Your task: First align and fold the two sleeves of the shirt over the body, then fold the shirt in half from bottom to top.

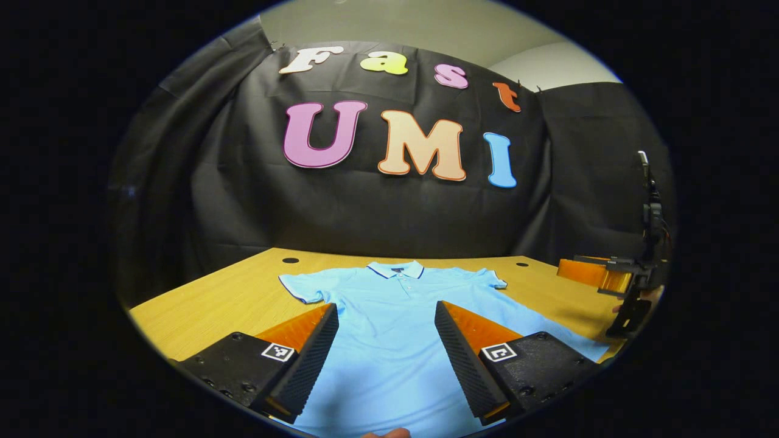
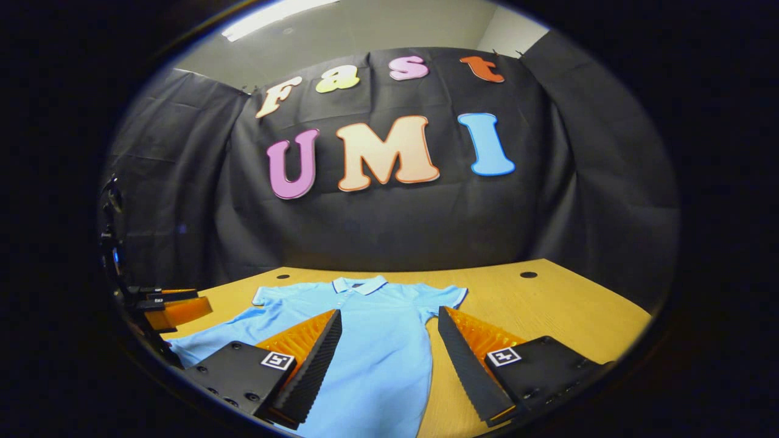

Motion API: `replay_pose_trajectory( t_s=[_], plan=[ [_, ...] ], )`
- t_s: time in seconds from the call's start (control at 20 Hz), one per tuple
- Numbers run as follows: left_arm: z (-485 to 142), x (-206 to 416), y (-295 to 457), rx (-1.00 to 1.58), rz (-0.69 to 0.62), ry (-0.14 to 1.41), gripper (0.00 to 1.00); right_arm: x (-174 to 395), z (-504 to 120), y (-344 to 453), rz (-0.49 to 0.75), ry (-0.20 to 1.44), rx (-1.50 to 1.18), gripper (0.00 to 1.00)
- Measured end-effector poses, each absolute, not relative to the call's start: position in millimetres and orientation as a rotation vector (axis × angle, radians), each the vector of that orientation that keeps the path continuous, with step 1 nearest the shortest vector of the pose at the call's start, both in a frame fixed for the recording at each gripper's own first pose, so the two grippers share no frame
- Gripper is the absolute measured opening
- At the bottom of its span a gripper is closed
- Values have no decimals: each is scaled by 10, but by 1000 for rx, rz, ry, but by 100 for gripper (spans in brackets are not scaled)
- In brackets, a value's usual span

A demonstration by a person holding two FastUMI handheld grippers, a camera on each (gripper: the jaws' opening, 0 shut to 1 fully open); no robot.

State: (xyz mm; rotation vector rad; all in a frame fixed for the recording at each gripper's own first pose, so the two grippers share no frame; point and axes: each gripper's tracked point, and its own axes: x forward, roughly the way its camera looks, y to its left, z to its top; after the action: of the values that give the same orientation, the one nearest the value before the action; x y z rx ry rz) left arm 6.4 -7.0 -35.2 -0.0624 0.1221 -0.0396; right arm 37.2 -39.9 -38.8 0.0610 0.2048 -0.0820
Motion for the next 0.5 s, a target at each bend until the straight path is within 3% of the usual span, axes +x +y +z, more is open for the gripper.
replay_pose_trajectory(
  t_s=[0.5],
  plan=[
    [-437, 129, -27, -58, -63, 144, 95, 1633, -795, -1013, -199, 492, -29, 98]
  ],
)
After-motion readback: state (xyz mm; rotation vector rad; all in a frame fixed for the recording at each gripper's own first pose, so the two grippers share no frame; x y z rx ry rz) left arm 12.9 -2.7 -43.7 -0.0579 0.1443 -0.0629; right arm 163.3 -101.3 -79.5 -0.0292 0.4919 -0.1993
